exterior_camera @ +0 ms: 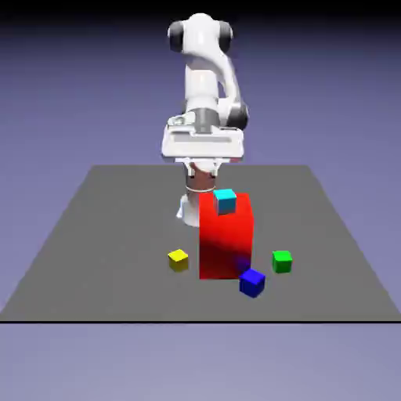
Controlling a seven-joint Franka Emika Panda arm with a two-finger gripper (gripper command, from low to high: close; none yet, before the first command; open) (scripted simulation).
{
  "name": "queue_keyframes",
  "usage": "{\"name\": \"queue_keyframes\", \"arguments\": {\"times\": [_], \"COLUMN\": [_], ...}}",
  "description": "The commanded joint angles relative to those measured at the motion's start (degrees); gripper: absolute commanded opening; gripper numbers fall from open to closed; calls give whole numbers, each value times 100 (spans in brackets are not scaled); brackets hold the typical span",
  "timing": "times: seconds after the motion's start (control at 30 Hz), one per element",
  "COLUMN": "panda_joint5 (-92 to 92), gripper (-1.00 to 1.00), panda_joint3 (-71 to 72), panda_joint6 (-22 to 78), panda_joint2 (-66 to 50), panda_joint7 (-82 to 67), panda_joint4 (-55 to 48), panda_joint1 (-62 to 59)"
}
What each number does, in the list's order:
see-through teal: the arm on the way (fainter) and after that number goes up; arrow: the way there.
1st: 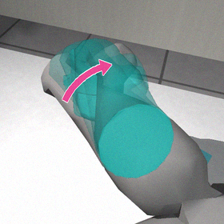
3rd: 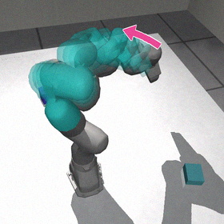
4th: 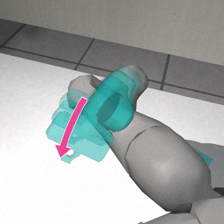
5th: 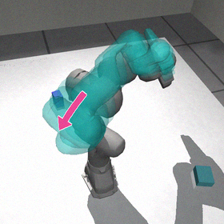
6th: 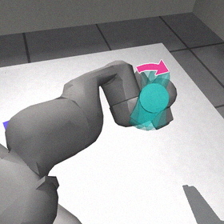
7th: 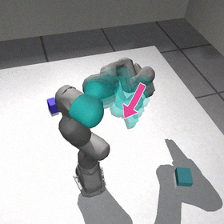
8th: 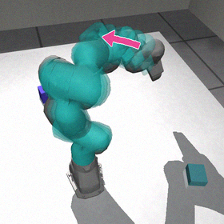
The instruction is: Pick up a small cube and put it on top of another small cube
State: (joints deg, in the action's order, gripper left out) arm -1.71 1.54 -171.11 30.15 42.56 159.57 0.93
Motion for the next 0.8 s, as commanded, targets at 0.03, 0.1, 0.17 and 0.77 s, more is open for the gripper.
{"name": "queue_keyframes", "arguments": {"times": [0.03,0.1,0.17,0.77], "panda_joint5": [-283,-565,-848,-3392], "gripper": [0,0,0,0], "panda_joint3": [256,512,768,3072], "panda_joint6": [481,962,1442,5769], "panda_joint2": [-416,-831,-1246,-4984], "panda_joint7": [17,33,50,200], "panda_joint4": [-237,-475,-712,-2847], "panda_joint1": [41,81,122,488]}}
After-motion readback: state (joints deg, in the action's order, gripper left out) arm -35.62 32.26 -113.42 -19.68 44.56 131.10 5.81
